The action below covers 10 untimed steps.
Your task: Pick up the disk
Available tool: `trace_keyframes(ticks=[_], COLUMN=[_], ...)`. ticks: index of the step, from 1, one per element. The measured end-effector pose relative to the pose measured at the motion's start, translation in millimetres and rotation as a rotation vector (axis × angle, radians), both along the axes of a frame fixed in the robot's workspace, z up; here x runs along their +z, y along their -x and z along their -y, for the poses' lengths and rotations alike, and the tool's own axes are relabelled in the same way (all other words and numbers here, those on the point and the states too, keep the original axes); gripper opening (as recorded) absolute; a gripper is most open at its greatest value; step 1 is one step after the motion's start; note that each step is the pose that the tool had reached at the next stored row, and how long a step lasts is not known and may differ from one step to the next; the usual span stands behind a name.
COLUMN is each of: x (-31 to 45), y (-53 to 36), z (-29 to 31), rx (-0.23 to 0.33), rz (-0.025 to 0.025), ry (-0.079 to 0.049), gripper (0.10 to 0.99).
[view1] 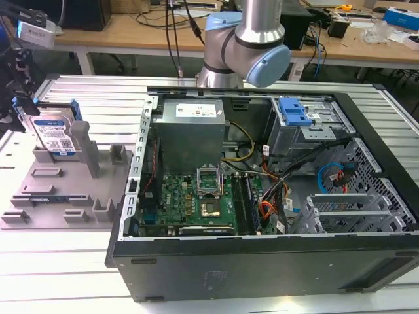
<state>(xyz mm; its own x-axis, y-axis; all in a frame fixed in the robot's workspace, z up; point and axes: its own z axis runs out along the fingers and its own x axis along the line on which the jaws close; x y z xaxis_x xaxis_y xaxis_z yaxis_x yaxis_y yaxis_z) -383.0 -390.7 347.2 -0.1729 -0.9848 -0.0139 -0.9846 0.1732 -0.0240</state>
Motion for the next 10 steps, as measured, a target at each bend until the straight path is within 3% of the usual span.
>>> trace_keyframes(ticks=[1, 2, 7, 10], x=[0.0, 0.0, 0.0, 0.0], y=[0.1, 0.1, 0.1, 0.2], z=[-0.7, -5.1, -46.5, -59.5], rx=[0.000, 0.000, 0.000, 0.000], rz=[0.0000, 0.0000, 0.0001, 0.0001], ry=[0.001, 0.002, 0.003, 0.003], gripper=[0.482, 0.482, 0.482, 0.482])
